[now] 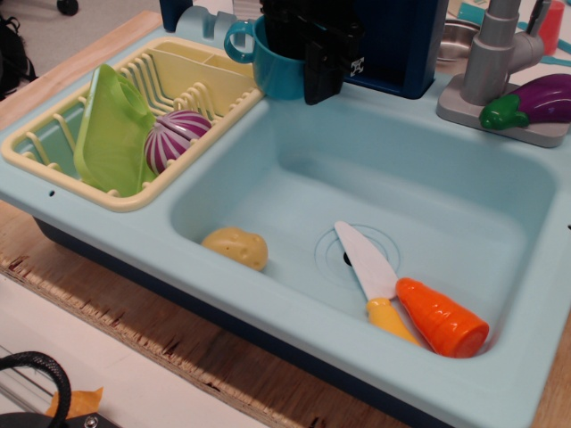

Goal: Put cup from counter or drying rack into sink

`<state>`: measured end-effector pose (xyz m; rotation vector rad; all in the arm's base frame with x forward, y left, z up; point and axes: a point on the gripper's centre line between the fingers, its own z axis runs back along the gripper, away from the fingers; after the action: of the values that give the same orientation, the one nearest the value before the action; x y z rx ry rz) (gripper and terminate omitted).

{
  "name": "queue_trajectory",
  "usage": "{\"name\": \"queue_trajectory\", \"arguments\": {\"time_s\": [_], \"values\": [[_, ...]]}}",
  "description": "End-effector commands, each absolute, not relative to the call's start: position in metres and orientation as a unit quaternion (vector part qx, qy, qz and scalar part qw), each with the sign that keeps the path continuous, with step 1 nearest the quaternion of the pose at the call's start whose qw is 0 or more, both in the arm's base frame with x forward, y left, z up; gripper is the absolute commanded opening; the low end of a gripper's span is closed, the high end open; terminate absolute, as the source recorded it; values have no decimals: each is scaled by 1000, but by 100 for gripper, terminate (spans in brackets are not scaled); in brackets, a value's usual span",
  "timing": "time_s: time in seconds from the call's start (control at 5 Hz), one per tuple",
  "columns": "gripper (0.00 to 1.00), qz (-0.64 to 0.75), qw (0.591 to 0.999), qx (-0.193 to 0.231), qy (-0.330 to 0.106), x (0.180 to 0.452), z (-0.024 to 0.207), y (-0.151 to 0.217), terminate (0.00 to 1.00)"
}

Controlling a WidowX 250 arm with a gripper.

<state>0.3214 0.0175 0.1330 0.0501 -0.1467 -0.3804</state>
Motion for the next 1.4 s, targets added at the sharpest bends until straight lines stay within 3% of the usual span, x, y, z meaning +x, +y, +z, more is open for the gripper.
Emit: {"name": "queue_trajectory", "arguments": {"time_s": [0.0,0.4,0.8,1.0,1.2], "values": [[0,-174,980,31,-94,315,147,19,0],[0,-143,983,36,-109,298,166,-6,0],[0,-144,982,1,-126,283,152,-53,0],[100,-145,983,-26,-105,279,134,-61,0],[100,-136,986,-49,-89,273,118,-61,0]]}}
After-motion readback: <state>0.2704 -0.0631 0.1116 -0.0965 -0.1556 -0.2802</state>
